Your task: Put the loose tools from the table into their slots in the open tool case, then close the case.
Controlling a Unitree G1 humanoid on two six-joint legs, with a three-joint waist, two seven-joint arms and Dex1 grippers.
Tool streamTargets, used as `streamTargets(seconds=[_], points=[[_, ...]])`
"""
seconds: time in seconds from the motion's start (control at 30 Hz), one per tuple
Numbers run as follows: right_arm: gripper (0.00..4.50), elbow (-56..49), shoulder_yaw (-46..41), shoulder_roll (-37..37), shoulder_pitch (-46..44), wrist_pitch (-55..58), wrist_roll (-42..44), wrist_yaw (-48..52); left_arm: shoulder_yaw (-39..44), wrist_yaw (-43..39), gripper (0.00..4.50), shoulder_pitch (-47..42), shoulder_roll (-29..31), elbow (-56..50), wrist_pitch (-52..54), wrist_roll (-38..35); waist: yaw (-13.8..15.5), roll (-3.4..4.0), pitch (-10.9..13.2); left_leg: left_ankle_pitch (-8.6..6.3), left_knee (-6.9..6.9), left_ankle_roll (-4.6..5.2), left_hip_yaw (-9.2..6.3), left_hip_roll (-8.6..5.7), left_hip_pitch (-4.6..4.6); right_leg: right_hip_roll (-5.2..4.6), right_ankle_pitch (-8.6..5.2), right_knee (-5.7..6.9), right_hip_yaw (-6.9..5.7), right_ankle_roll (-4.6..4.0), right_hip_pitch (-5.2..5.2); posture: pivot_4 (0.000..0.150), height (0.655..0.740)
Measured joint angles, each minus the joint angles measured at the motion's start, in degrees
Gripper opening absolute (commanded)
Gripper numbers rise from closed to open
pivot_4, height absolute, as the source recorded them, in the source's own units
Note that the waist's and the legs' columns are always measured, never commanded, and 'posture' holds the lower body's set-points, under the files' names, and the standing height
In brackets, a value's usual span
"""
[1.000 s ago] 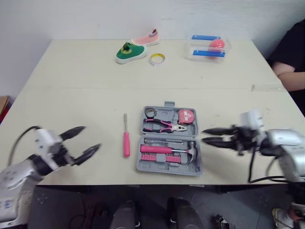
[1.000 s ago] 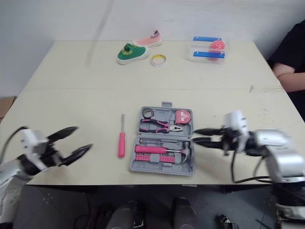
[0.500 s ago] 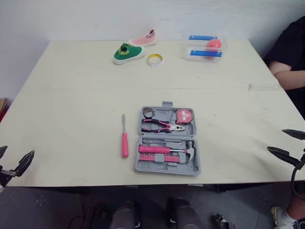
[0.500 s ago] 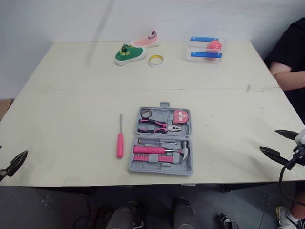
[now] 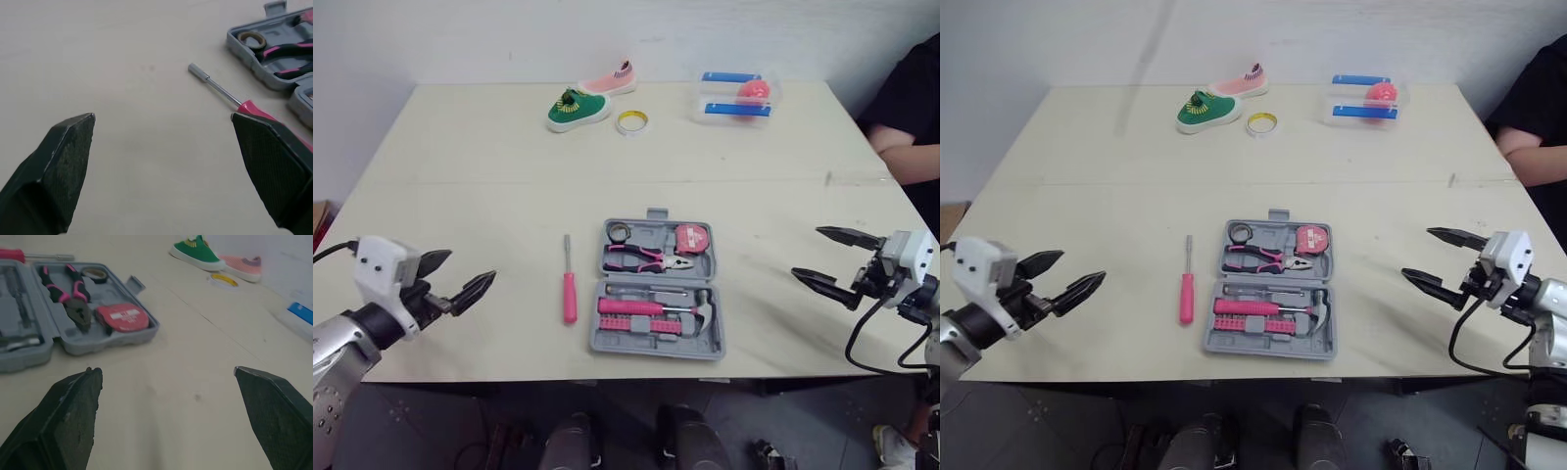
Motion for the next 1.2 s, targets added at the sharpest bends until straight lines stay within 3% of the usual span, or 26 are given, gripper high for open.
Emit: streamTargets(seconds=[0.13,0.33,0.73,0.83,1.07,1.2], points=[[4.49,-6.7,2.8,1.5,0.1,1.8,0.8,1.3,-7.6,8.1,4.50,-6.5,-3.1,-5.7,11.7,-5.1,0.2,-0.02,0.0,0.07,0.07,0.13,-0.01,-0.06,-0.01,-0.03,0.03,0.01,0.01,0.05,0.07,0.150,0.7400],[4.49,-12.6,6.3,2.1,-0.3,6.6,2.8,3.6,-18.3,19.4,4.50,-13.8,-10.6,-8.4,21.4,-3.8,0.3,-0.06,0.0,0.17,0.11,0.27,-0.03,-0.11,-0.01,0.03,0.03,0.04,0.01,0.05,0.06,0.150,0.7400],[4.49,-21.1,9.0,4.5,0.1,11.4,5.5,4.0,-23.2,26.5,4.50,-17.2,-19.2,-5.9,28.1,3.4,0.6,-0.12,0.0,0.18,0.15,0.29,-0.03,-0.12,-0.01,0.04,0.03,0.02,0.00,0.05,0.07,0.150,0.7400],[4.50,-21.7,9.0,5.0,-0.2,11.8,5.6,3.4,-24.6,26.5,3.65,-17.3,-19.3,-5.9,29.1,5.1,0.9,-0.12,0.0,0.18,0.16,0.27,-0.03,-0.12,0.01,0.04,0.03,0.04,0.01,0.05,0.07,0.150,0.7400],[4.50,-23.4,9.1,5.2,-0.1,13.6,5.8,3.1,-24.4,26.0,0.60,-16.6,-21.9,-6.0,29.3,7.8,1.7,-0.12,0.0,0.14,0.18,0.23,-0.04,-0.13,0.01,-0.01,0.03,0.03,0.00,0.05,0.09,0.150,0.7400],[4.50,-23.9,9.1,5.2,0.2,13.9,5.8,2.8,-23.0,24.1,0.53,-14.3,-21.0,-5.8,26.2,8.9,1.6,-0.13,0.0,0.11,0.18,0.20,-0.05,-0.12,0.02,0.00,0.03,0.02,0.00,0.04,0.10,0.150,0.7400]])
